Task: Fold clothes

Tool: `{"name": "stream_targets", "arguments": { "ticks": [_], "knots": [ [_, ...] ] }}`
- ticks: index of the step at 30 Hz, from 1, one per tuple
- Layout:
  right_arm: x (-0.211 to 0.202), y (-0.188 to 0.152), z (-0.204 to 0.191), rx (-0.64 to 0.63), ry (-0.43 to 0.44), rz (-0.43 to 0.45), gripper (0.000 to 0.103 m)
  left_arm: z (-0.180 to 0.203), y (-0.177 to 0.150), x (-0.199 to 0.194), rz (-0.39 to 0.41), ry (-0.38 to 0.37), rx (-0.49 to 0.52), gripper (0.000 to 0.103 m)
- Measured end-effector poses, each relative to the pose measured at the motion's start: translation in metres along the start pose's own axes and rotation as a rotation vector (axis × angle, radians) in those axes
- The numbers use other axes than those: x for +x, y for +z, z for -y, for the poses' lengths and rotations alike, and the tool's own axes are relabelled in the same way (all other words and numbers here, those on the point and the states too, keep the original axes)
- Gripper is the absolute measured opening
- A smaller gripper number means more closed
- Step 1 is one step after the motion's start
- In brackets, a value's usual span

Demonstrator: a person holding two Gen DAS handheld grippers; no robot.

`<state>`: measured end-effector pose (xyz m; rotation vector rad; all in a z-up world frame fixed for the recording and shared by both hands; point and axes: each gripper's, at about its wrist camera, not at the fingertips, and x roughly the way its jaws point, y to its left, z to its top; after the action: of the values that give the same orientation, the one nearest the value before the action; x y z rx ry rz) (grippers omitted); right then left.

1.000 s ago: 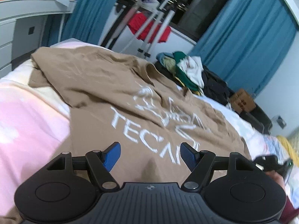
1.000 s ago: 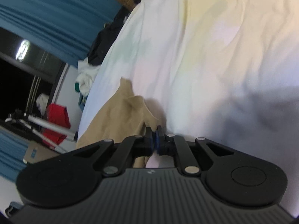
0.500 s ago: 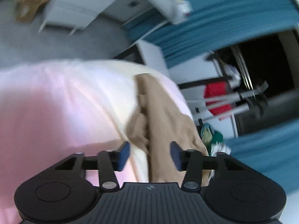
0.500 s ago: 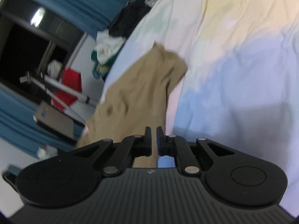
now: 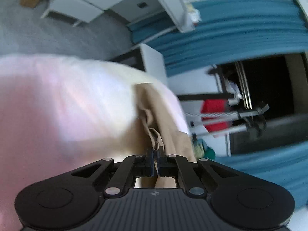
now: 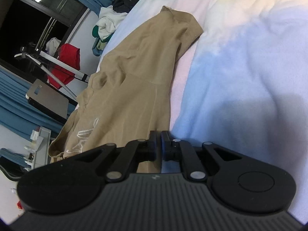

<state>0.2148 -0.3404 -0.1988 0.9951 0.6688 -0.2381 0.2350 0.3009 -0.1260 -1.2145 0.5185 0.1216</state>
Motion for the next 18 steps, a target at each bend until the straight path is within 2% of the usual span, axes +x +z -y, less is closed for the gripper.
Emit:
{"name": "stream_targets", "arguments": {
  "ticks": [2,4,6,9,10,12,13,17,18],
  "knots": [
    [-0.001,0.0,0.0,0.004,0.002,-0.001,0.009,0.016,0.001,-0.01,0.009,0.079,0.153,0.003],
    [-0.002,0.0,0.0,0.003,0.002,-0.001,0.009,0.015,-0.001,-0.003,-0.019,0.174,0.221,0.004],
    [-0.003,-0.001,-0.001,0.0,-0.001,0.001,0.009,0.005,-0.003,0.009,-0.064,0.228,0.217,0.004],
    [-0.004,-0.002,-0.001,-0.002,-0.006,0.002,0.01,-0.005,-0.005,0.011,-0.076,0.21,0.159,0.005],
    [-0.005,-0.001,-0.001,0.0,-0.009,0.002,0.01,-0.006,-0.004,0.006,-0.07,0.199,0.141,0.009],
    [-0.007,-0.001,-0.001,0.004,-0.013,0.003,0.01,-0.003,-0.001,-0.006,-0.054,0.177,0.113,0.027],
    [-0.007,0.0,0.0,0.01,-0.01,0.001,0.01,-0.002,0.0,-0.011,-0.046,0.167,0.099,0.041],
    [-0.008,0.002,0.001,0.036,0.002,-0.006,0.01,0.001,0.014,-0.029,0.008,0.08,0.027,0.063],
    [-0.007,0.002,0.002,0.037,0.004,-0.009,0.01,0.003,0.019,-0.024,0.012,0.074,0.022,0.063]
  ]
}}
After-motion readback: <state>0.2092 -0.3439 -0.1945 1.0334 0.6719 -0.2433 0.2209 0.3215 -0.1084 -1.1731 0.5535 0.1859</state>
